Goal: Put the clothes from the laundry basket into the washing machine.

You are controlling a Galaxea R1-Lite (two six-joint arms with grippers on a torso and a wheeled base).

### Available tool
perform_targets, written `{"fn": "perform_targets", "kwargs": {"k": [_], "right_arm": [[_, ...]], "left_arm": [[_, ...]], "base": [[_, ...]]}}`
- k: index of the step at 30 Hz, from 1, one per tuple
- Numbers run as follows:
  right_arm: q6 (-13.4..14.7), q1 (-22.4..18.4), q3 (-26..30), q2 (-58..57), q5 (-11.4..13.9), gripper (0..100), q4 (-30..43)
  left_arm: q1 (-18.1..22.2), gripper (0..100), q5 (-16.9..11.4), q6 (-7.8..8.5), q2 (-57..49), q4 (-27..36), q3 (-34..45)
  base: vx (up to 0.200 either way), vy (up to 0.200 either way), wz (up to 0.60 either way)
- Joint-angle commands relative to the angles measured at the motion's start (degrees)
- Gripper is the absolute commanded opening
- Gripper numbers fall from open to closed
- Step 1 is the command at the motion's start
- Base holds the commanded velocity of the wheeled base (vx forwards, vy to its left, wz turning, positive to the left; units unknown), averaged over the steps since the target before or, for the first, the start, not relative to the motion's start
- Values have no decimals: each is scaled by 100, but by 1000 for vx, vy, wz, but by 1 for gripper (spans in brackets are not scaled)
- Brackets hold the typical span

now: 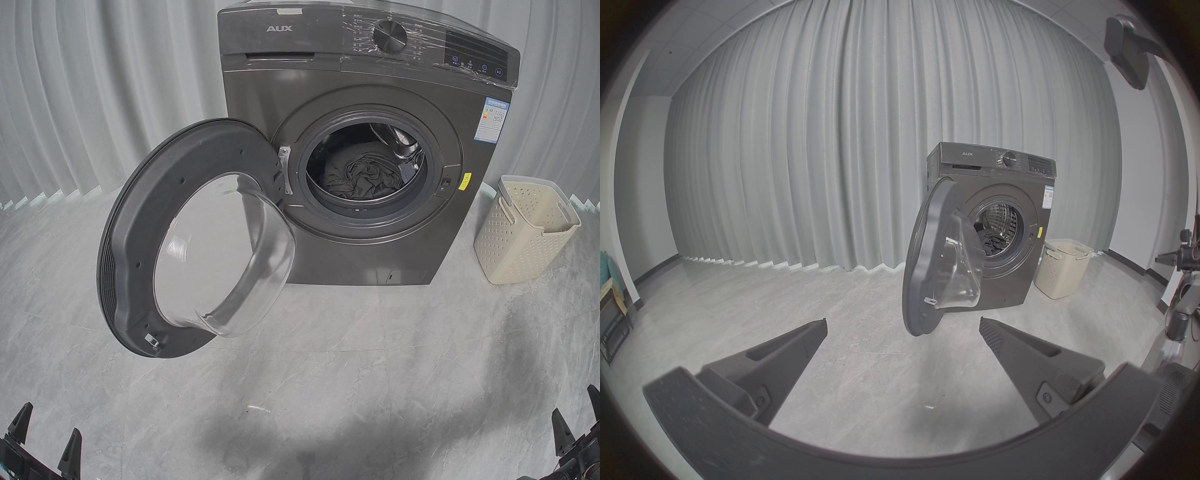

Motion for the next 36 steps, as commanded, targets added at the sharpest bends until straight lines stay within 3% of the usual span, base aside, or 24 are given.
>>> {"fn": "perform_targets", "kwargs": {"k": [1, 3, 5, 8, 11, 17, 28, 36], "right_arm": [[-1, 2, 57, -75, 0, 100, 0], [-1, 2, 57, -75, 0, 100, 0], [-1, 2, 57, -75, 0, 100, 0], [8, 2, 66, -75, -53, 100, -9], [95, 2, 75, -75, -194, 100, -70], [139, 2, 84, -75, -211, 100, -70], [157, 2, 84, -75, -229, 100, -70], [157, 2, 84, -75, -229, 100, -70]], "left_arm": [[9, 100, -42, -55, -55, -286, -215], [9, 100, -129, -222, 331, -479, -1235], [-167, 100, -305, -249, 1070, -189, -1806], [-510, 100, -648, -240, 2309, -110, -1938], [-694, 100, -815, -301, 3302, -796, -2035], [-703, 100, -1140, -301, 5060, -1973, -2456], [-686, 100, -1562, -257, 6695, -2167, -3379], [-677, 100, -1650, -249, 7653, -2914, -3696]], "base": [[0, 0, 0], [0, 0, 0], [0, 0, 0], [0, 0, 0], [0, 0, 0], [0, 0, 0], [0, 0, 0], [0, 0, 0]]}}
